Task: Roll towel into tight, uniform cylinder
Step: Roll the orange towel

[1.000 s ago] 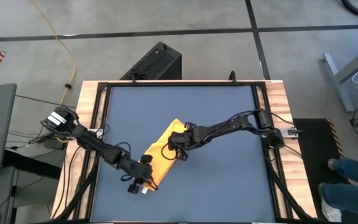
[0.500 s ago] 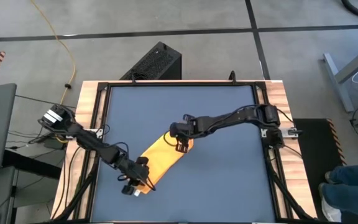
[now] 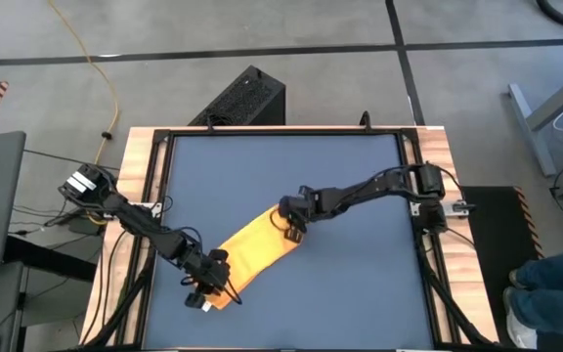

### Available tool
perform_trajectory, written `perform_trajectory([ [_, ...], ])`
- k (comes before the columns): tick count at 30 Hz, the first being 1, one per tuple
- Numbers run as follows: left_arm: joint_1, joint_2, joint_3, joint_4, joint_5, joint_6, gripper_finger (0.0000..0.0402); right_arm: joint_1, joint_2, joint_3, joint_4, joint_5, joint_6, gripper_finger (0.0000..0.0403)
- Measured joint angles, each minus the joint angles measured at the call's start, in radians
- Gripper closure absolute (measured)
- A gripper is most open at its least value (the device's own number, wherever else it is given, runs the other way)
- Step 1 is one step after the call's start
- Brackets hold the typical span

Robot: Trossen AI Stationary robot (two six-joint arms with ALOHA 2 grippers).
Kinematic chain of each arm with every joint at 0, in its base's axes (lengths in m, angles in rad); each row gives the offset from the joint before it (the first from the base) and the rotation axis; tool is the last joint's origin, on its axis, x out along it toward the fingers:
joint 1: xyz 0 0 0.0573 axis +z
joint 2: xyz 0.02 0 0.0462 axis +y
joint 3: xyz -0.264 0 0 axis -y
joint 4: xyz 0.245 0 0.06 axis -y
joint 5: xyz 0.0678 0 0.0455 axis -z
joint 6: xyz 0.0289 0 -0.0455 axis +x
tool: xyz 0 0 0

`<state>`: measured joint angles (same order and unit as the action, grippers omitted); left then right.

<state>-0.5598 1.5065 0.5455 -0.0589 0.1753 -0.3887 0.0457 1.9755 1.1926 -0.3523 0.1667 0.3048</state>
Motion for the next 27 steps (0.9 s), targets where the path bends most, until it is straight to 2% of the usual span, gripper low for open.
perform_trajectory([
  [7,0.000,-0.119,-0.005,-0.236,-0.054,-0.029,0.0388,0.147,-0.053,-0.007,-0.038,-0.044,0.215,0.0312],
  [10,0.000,-0.199,-0.008,-0.314,-0.091,-0.043,0.0399,0.198,-0.095,-0.010,-0.058,-0.042,0.245,0.0312],
  [16,0.000,-0.344,-0.010,-0.338,-0.118,-0.058,0.0398,0.245,-0.197,-0.006,-0.062,0.055,0.196,0.0312],
  [22,-0.006,-0.383,-0.010,-0.330,-0.135,-0.106,0.0395,0.279,-0.221,-0.006,-0.062,0.016,0.065,0.0310],
  [27,-0.013,-0.374,-0.010,-0.336,-0.135,-0.110,0.0370,0.318,-0.219,-0.006,-0.106,0.012,0.037,0.0307],
])
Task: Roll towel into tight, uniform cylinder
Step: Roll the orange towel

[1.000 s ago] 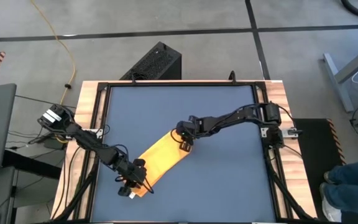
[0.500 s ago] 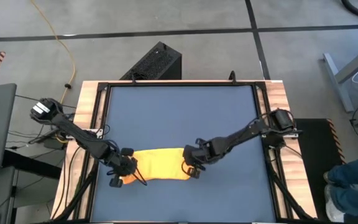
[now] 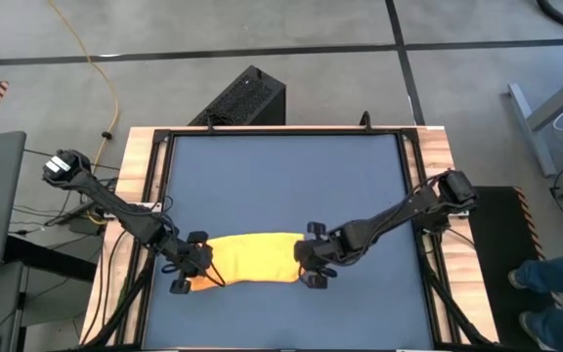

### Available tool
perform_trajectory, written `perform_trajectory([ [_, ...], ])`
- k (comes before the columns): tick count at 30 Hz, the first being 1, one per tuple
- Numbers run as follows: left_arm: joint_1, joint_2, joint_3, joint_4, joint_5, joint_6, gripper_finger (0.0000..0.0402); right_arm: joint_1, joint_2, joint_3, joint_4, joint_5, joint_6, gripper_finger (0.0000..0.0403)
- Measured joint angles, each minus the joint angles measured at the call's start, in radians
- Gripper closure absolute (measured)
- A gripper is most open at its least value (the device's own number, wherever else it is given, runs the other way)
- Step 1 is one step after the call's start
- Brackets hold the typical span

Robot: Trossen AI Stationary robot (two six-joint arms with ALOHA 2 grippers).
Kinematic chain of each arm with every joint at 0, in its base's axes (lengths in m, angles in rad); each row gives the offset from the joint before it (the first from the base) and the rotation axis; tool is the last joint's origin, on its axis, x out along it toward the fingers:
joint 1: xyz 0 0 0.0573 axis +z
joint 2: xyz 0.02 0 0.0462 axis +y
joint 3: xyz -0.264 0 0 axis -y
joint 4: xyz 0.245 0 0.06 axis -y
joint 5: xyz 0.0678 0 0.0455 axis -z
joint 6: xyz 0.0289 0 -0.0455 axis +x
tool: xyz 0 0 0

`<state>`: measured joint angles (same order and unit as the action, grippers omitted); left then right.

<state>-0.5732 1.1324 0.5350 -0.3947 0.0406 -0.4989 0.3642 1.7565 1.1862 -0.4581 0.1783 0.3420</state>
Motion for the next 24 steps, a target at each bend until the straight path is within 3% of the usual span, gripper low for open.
perform_trajectory([
  [8,-0.002,0.000,0.001,0.008,-0.044,-0.036,0.0314,0.075,0.032,-0.001,-0.013,0.010,-0.076,0.0307],
  [13,-0.002,0.014,-0.014,0.223,-0.121,0.062,0.0287,0.104,0.069,0.000,0.101,0.035,-0.230,0.0307],
  [17,0.000,0.061,-0.017,0.331,-0.126,0.151,0.0276,0.107,0.104,0.000,0.146,0.034,-0.299,0.0307],
  [24,0.003,0.120,-0.017,0.339,-0.132,0.187,0.0273,0.099,0.114,0.000,0.156,0.037,-0.311,0.0288],
])
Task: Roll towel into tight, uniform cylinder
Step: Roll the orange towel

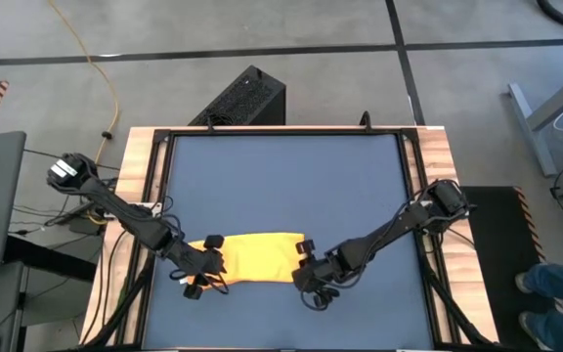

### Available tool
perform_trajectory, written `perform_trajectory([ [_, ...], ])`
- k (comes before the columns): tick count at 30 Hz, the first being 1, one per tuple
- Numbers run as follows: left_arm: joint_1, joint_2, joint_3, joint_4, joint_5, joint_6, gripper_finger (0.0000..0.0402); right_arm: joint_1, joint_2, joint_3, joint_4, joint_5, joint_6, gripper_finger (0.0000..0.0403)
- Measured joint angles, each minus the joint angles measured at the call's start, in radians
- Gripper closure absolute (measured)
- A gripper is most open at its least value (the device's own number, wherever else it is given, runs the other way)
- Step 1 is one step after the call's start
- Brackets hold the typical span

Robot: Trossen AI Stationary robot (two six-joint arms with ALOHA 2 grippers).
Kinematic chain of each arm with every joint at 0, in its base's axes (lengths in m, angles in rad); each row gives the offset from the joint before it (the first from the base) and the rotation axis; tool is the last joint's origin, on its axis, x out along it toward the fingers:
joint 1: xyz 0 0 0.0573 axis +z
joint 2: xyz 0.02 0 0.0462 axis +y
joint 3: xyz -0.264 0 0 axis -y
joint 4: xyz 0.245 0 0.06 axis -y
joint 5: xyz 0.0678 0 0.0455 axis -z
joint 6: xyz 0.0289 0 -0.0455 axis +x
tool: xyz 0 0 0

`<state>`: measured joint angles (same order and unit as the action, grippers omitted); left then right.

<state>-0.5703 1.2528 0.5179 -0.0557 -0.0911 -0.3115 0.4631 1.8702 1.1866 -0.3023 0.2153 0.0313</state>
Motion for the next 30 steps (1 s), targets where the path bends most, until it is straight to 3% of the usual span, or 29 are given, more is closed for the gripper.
perform_trajectory([
  [8,0.007,0.009,0.000,-0.002,-0.001,0.003,0.0273,-0.003,0.000,0.000,-0.004,-0.004,-0.001,0.0204],
  [12,0.009,0.009,0.000,-0.002,-0.002,0.004,0.0273,-0.007,0.000,0.000,-0.004,-0.005,-0.003,0.0189],
  [30,0.010,0.009,0.000,-0.006,-0.003,0.001,0.0273,-0.041,0.000,-0.057,0.053,-0.087,0.028,0.0283],
])
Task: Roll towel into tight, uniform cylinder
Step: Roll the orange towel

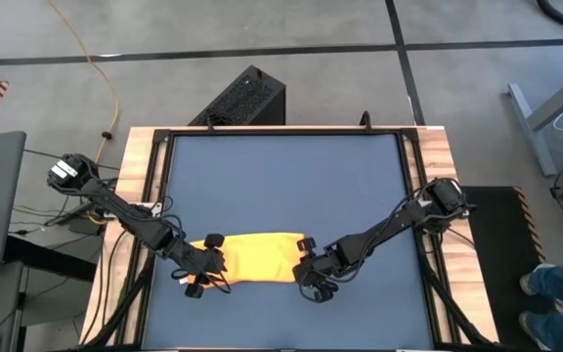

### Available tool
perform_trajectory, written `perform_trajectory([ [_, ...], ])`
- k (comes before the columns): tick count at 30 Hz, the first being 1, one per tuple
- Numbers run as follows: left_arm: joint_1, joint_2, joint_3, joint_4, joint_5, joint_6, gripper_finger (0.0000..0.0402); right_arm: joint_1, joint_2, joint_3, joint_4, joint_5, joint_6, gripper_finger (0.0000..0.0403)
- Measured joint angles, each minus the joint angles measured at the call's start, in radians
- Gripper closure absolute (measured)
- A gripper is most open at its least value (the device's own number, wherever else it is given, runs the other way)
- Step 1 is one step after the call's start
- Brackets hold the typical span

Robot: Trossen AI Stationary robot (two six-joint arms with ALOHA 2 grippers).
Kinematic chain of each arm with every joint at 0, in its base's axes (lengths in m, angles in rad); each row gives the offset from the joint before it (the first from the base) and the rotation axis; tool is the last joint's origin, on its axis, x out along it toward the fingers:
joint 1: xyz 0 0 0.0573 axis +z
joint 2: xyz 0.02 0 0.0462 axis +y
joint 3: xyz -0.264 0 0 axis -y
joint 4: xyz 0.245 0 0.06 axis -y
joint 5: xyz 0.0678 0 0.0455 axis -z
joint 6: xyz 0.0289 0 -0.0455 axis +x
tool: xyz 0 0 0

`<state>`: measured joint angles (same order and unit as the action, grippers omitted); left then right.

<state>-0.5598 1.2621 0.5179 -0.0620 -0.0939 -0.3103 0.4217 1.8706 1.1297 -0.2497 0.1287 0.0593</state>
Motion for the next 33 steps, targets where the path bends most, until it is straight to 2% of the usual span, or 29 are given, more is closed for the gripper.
perform_trajectory([
  [17,0.000,0.000,0.000,-0.001,0.000,0.000,0.0273,-0.007,-0.009,0.000,-0.014,0.001,-0.038,0.0390],
  [22,0.000,0.000,0.000,-0.009,0.000,0.000,0.0273,-0.025,-0.061,0.000,-0.052,0.010,-0.064,0.0387],
  [27,0.000,-0.001,0.000,-0.025,0.000,0.000,0.0273,-0.050,-0.123,0.000,-0.100,0.103,-0.096,0.0386],
  [33,0.009,-0.001,0.000,-0.025,0.000,0.000,0.0273,-0.108,-0.133,0.000,-0.116,0.163,-0.237,0.0387],
])
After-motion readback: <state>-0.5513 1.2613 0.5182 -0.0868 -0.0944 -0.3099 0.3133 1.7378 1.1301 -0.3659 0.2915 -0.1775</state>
